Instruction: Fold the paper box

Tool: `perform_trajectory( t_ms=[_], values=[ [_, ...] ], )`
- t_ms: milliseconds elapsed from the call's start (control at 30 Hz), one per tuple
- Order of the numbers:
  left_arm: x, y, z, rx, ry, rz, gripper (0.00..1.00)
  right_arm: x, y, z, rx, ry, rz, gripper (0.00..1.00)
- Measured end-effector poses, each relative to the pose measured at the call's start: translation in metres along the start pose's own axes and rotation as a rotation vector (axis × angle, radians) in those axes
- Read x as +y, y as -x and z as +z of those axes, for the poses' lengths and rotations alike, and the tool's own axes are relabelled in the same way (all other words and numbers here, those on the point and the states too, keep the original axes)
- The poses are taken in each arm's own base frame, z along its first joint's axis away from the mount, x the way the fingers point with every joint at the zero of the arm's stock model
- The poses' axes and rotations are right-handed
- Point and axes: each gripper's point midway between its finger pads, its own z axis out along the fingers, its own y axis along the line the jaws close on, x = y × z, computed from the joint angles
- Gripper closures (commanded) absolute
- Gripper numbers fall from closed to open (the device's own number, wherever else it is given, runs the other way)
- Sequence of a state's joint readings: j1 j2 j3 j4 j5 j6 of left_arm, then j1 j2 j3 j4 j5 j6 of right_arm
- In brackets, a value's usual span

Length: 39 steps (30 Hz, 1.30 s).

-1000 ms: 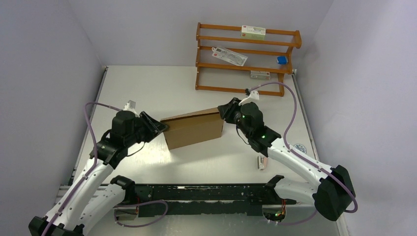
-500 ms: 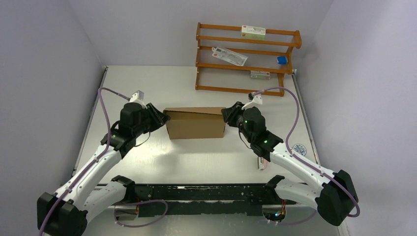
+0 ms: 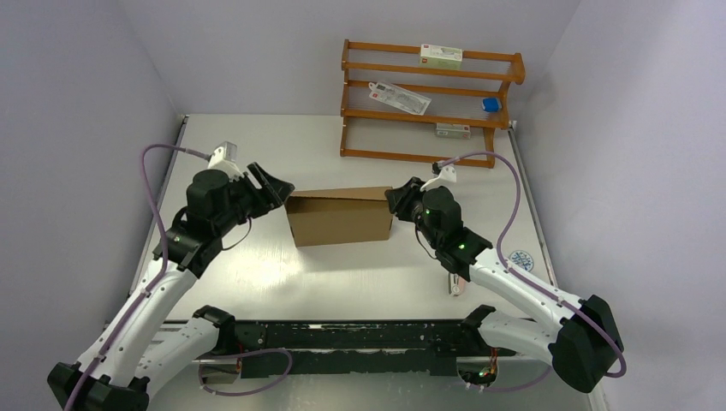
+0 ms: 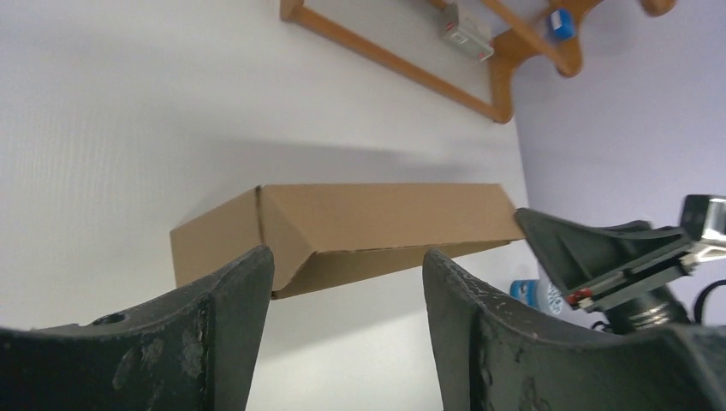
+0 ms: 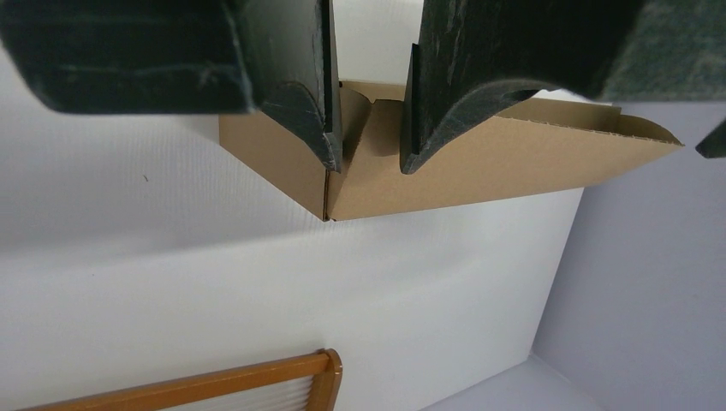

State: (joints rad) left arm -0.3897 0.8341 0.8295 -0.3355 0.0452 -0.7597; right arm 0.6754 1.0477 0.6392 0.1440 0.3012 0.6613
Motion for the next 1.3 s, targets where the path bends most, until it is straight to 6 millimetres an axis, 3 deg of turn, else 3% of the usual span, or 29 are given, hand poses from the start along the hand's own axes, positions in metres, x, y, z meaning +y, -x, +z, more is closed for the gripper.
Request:
perform_trajectory(
  t_ms=[167,333,600,867,1000,1300],
  values=[
    [-0.006,0.006,0.009,0.018,0.017,-0.027,0.40,0.000,0.000,0.000,-0.001,-0.001,0.000,0.66],
    [0.009,-0.013,0.022,0.102,0.084,-0.065,0.48,0.000,0.000,0.000,-0.002,-0.001,0.001,0.66],
    [0.010,-0.022,0.020,0.134,0.092,-0.122,0.68,-0.002,0.002,0.000,-0.008,-0.013,0.002,0.66],
    [0.012,-0.025,0.019,0.146,0.105,-0.136,0.80,-0.003,0.002,0.000,-0.010,-0.017,0.005,0.66],
    [0.015,-0.028,0.020,0.149,0.108,-0.142,0.82,-0.004,0.002,0.001,-0.011,-0.020,0.004,0.66],
    [0.023,-0.036,0.019,0.157,0.126,-0.108,0.74,-0.006,0.000,0.000,-0.010,-0.026,0.001,0.65]
  ],
)
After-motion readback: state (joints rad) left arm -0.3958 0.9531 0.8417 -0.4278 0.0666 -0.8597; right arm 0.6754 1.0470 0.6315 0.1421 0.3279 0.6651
